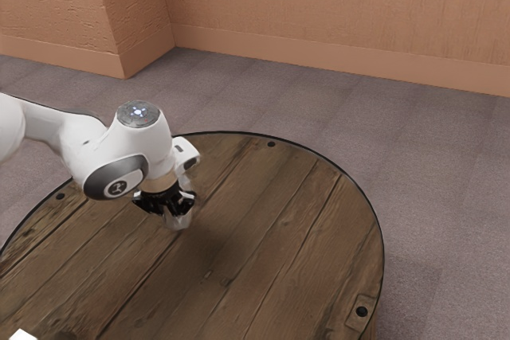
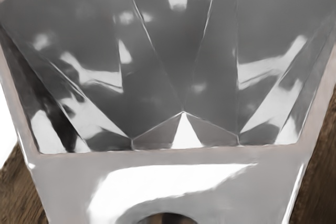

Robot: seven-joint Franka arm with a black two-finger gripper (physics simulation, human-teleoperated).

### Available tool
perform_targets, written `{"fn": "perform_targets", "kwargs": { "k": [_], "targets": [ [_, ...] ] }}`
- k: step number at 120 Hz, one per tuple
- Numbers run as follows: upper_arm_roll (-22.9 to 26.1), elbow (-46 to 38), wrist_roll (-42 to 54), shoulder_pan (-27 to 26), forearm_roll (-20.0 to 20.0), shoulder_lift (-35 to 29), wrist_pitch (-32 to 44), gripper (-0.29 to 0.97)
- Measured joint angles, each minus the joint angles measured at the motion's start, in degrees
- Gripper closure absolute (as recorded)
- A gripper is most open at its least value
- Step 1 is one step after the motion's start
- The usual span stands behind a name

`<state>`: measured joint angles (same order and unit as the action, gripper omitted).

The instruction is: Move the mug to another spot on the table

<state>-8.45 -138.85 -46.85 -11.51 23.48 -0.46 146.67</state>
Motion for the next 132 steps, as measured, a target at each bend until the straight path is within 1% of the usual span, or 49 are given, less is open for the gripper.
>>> {"fn": "perform_targets", "kwargs": {
  "k": [12,23,25,28,30,35,58,83,104,120,126,132],
  "targets": [
    [-0.76,-0.02,-0.21,0.81,0.34,0.16,0.14,0.79],
    [0.26,-0.01,-0.19,3.3,0.53,0.42,0.63,0.78],
    [-0.45,-0.01,-0.15,2.86,0.53,0.5,0.75,0.77],
    [-3.71,-0.01,-0.09,0.01,0.49,0.66,0.98,0.76],
    [-5.02,-0.02,-0.03,-1.03,0.44,0.82,1.15,0.75],
    [-5.87,-0.02,0.13,-1.2,0.33,1.1,1.53,0.74],
    [-4.88,0.05,1.18,2.03,-0.23,3.09,3.72,0.73],
    [-4.56,0.04,2.13,0.71,-0.88,4.45,6.05,0.73],
    [-4.5,-0.03,2.85,1.05,-1.18,4.6,7.18,0.72],
    [-3.89,-0.83,3.6,1.05,-3.39,4.52,7.77,0.41],
    [-3.59,-2.02,3.47,0.89,-4.06,3.83,7.9,0.33],
    [-2.99,-3.61,3.23,0.98,-5.9,2.58,7.83,0.26]
  ]
}}
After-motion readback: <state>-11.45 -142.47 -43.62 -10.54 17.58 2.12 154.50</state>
